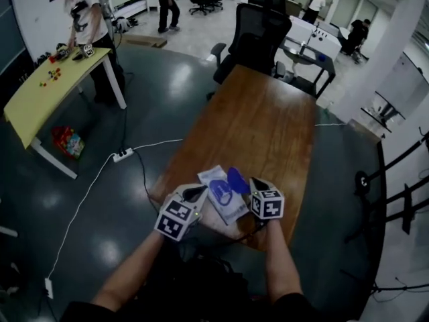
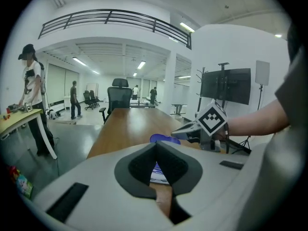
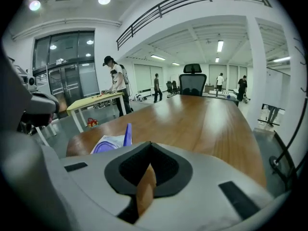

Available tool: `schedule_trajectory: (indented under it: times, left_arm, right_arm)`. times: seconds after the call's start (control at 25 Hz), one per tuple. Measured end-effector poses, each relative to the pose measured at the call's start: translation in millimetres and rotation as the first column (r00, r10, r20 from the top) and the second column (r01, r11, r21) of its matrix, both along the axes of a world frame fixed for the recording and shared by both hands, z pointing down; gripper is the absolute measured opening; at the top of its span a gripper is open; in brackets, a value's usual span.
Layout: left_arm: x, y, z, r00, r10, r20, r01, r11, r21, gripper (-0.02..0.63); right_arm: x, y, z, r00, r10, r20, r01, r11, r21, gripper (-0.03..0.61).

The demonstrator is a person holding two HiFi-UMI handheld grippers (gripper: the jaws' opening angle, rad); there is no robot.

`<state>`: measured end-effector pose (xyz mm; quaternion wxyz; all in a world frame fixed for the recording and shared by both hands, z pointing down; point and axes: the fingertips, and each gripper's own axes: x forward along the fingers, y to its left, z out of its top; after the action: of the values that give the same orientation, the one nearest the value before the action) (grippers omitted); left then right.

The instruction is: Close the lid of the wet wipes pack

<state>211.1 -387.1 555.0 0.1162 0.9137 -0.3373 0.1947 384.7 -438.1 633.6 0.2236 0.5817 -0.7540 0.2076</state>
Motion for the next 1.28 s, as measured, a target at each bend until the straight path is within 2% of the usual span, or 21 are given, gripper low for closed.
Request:
schedule_trajectory:
  times: [0.28, 0.44, 0.76, 1.04, 1.28]
  left_arm:
    - [-4.3, 1.0, 3.1, 1.000, -0.025, -0.013, 0.025, 1.000, -0.017, 0.006]
    - [-4.4, 4.4, 8.8, 0.999, -0.036, -0.011, 0.036, 0.999, -0.028, 0.006]
    - [-15.1, 4.8, 17.6, 0.998, -0.068, -0.014, 0.067, 0.996, -0.052, 0.006]
    - [-23.8, 10.1, 19.7, 0.996, -0.089, -0.024, 0.087, 0.994, -0.060, 0.006]
    - [-24.9, 12.7, 25.0, 0.995, -0.092, -0.031, 0.090, 0.993, -0.073, 0.006]
  right_arm:
    - [-53.7, 16.5, -7.7, 0.984, -0.176, 0.023, 0.176, 0.984, -0.008, 0.009]
    - [-86.5, 32.6, 2.1, 0.972, -0.231, 0.050, 0.233, 0.972, -0.037, 0.009]
    - [-115.4, 37.5, 30.7, 0.968, -0.235, 0.093, 0.245, 0.961, -0.126, 0.009]
    - [-117.0, 38.5, 45.4, 0.975, -0.220, 0.044, 0.224, 0.959, -0.174, 0.009]
    - [-116.1, 33.8, 54.5, 0.974, -0.180, 0.137, 0.214, 0.929, -0.301, 0.009]
